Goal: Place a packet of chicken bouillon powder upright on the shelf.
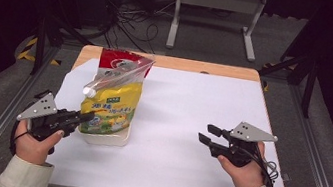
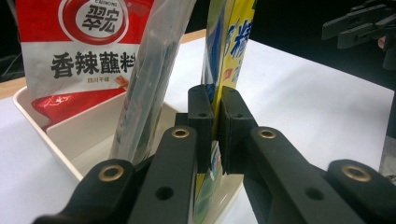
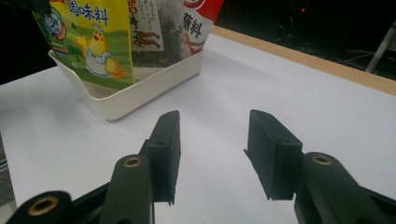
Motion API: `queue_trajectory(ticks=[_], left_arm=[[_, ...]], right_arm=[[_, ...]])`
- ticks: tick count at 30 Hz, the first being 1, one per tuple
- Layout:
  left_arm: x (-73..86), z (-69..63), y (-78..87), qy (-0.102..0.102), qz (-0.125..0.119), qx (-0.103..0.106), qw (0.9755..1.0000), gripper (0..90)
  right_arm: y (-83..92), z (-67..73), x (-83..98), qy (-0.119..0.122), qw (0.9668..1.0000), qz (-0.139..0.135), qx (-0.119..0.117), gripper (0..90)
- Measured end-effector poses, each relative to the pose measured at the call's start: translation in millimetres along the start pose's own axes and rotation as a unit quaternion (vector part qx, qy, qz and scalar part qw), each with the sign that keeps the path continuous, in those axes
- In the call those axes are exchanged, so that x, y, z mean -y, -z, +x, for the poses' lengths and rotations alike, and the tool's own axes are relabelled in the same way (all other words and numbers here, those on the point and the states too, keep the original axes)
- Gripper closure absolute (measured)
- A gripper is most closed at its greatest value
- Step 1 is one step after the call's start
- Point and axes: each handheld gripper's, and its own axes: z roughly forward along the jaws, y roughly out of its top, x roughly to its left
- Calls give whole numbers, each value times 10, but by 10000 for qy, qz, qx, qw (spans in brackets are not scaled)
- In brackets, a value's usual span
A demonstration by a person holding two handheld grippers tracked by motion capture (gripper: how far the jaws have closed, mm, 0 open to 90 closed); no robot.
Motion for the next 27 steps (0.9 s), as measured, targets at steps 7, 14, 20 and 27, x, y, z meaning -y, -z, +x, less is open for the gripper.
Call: queue_trajectory(ticks=[7,14,20,27], left_arm=[[57,33,-17,152,109,-19,9998,851],[114,80,-30,312,179,-31,9993,851],[136,92,-42,338,273,-89,9990,851],[186,134,-41,508,410,-112,9978,850]], right_arm=[[3,-5,1,-8,10000,-6,3,543],[-2,-13,5,-23,10000,7,-1,540],[2,-14,4,-35,10000,0,12,536],[1,-22,7,-45,10000,-20,4,528]])
